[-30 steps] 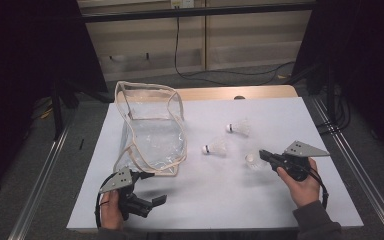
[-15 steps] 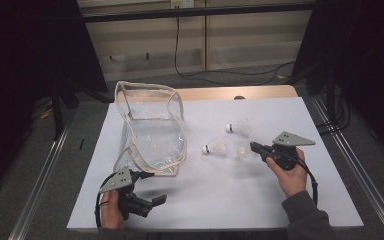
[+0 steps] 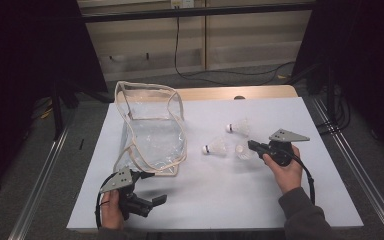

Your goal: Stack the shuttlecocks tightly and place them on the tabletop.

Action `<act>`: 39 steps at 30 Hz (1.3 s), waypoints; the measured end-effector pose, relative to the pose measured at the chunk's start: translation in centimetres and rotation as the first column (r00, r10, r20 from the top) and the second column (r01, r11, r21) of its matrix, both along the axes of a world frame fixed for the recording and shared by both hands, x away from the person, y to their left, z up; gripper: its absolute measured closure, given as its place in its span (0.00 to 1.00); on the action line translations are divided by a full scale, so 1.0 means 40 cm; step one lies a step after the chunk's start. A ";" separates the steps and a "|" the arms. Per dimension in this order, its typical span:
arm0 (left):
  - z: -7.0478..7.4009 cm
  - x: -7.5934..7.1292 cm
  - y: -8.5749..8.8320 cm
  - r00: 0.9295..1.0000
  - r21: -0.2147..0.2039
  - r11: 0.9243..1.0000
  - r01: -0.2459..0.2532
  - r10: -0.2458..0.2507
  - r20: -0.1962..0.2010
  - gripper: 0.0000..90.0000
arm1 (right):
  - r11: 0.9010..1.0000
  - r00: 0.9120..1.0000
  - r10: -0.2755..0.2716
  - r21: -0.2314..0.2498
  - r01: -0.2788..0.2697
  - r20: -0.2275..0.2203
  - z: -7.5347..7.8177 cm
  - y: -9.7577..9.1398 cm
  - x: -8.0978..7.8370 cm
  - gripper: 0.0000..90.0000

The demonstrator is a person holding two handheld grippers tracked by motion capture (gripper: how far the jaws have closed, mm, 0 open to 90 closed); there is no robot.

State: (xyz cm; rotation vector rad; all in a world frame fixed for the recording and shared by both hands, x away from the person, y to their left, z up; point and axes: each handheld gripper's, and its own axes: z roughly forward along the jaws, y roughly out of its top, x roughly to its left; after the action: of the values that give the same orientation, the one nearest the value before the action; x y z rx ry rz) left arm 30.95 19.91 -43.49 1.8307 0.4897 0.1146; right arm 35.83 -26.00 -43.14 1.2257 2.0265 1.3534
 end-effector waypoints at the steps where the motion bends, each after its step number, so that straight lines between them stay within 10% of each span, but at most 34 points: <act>1: 0.000 0.000 0.000 1.000 -0.002 1.000 0.000 0.000 0.000 0.04 | 1.000 1.000 -0.002 -0.004 0.002 -0.001 -0.002 -0.001 0.002 1.00; 39: 0.001 0.000 -0.001 1.000 0.002 1.000 0.002 -0.002 0.003 0.04 | 0.994 0.997 -0.074 -0.076 0.074 0.003 -0.028 -0.068 -0.004 0.89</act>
State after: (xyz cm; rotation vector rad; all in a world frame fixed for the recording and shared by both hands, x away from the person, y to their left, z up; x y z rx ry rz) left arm 30.94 19.89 -43.44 1.8327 0.4863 0.1168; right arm 35.67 -28.70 -44.26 1.2543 1.9930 1.2312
